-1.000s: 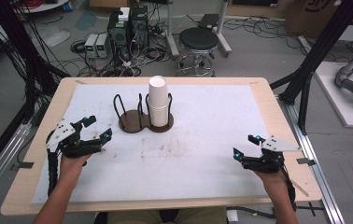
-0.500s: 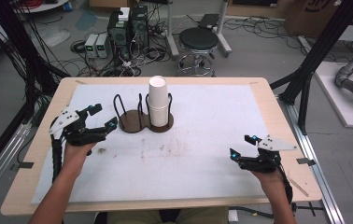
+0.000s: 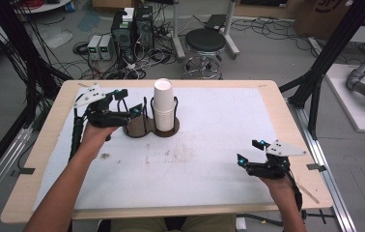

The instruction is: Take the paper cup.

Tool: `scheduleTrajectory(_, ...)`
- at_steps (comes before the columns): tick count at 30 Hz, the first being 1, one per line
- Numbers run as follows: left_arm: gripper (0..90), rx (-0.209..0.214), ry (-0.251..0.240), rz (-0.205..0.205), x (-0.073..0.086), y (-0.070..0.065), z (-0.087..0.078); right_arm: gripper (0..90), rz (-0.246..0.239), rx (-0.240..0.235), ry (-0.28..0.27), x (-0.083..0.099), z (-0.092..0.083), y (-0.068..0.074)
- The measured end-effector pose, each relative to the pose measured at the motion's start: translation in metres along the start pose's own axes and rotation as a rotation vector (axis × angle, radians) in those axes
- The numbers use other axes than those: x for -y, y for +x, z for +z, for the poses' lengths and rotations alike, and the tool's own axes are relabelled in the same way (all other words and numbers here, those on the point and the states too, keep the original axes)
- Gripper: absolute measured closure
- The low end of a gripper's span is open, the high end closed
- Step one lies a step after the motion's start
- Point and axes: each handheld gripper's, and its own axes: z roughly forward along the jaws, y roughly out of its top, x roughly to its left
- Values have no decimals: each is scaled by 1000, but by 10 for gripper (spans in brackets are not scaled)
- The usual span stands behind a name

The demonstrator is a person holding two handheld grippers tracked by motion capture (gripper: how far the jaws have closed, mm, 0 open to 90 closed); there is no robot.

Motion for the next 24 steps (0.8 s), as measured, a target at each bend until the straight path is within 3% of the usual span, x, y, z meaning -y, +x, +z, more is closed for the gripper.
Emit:
scheduleTrajectory(6, 152, 23, 20, 1, -12, 1, 27, 203, -3, 2, -3, 0, -1, -1)
scheduleTrajectory(10, 153, 11, 50, 2, -16, 4, 48, 203, 4, 1, -5, 1, -2, -1)
scheduleTrajectory(14, 153, 2, 62, 0, -19, 7, 59, 203, 4, 0, -10, 0, -3, -1)
scheduleTrajectory(17, 153, -11, 104, 1, -23, 10, 75, 203, 2, 0, -12, 1, -3, -1)
scheduleTrajectory(20, 153, -9, 103, 0, -23, 9, 81, 203, 2, -1, -13, 1, -3, -1)
scheduleTrajectory(24, 153, -13, 136, -6, -17, 9, 92, 203, 2, 0, -12, 1, -4, -1)
